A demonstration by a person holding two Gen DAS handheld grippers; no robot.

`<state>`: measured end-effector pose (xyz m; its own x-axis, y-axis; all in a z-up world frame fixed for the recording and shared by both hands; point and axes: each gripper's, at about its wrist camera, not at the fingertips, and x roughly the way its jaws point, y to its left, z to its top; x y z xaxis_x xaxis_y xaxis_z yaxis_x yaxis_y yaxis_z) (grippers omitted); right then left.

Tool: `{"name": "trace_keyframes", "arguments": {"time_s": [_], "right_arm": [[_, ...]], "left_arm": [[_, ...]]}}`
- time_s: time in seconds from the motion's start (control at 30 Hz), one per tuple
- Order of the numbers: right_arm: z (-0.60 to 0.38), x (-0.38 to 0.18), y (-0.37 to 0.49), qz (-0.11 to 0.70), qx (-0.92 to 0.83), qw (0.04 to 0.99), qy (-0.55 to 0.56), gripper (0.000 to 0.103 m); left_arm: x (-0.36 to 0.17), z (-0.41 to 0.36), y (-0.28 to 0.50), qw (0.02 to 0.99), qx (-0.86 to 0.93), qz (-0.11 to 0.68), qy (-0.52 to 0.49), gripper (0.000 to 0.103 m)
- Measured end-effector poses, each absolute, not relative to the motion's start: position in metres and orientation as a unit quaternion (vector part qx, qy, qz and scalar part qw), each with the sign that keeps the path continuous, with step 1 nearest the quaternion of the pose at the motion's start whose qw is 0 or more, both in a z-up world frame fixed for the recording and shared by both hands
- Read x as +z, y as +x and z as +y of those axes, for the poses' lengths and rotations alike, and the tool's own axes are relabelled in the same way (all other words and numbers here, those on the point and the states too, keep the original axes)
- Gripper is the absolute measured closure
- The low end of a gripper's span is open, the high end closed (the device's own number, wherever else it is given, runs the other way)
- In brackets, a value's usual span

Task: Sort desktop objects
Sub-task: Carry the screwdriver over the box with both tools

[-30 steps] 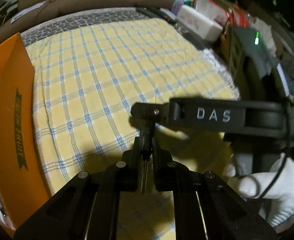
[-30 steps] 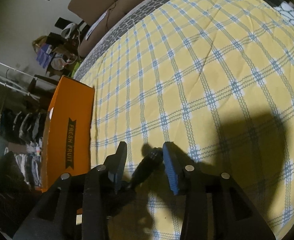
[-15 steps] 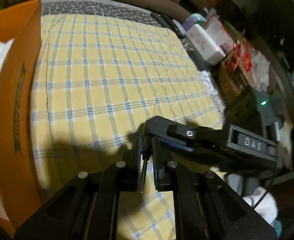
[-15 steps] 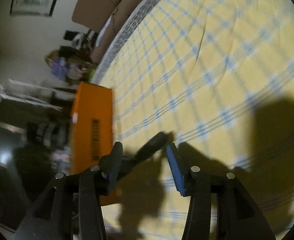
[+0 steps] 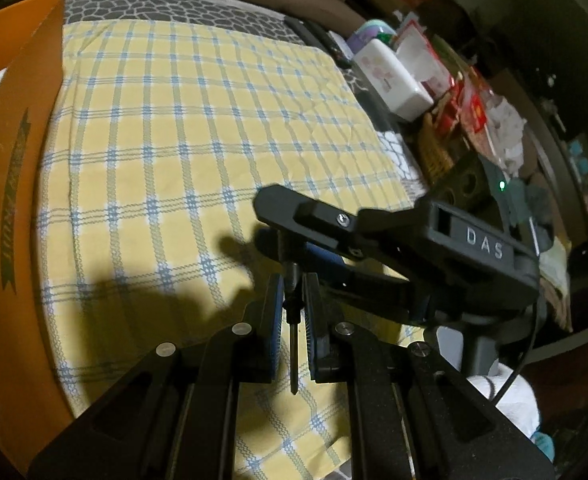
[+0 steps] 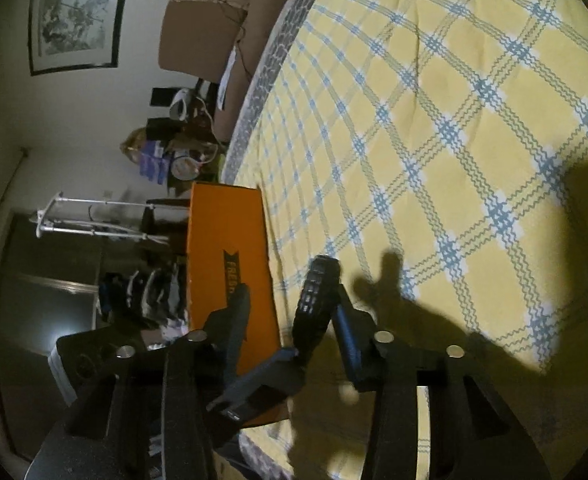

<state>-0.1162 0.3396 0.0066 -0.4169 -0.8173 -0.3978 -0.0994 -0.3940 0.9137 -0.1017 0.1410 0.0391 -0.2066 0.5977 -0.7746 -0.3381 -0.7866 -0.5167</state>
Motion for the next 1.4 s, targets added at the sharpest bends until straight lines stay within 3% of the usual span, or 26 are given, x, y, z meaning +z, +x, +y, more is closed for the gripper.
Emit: {"name": "trace_keyframes", "arguments": {"time_s": [0.43,0.77,1.4], "right_arm": [[0.331,0.018,-0.121,-0.494,-0.682,0.284,0.457,0.066],[0.312,0.055,-0.130,-0.498,-0.685,0.312,0.431,0.065],[0.166,0.124,-0.142,-0.400,-0.700,0.396,0.440,0.064]], "left_arm": [[0.043,0.146,-0.104,0.306,0.771,-0.106,-0.548,0.093],[0.087,0.120,-0.103,0.313,0.783,-0.110,-0.526,0.093],[0.147,-0.023,-0.113,0.269,0.815,-0.144,-0.492,0.094]]}}
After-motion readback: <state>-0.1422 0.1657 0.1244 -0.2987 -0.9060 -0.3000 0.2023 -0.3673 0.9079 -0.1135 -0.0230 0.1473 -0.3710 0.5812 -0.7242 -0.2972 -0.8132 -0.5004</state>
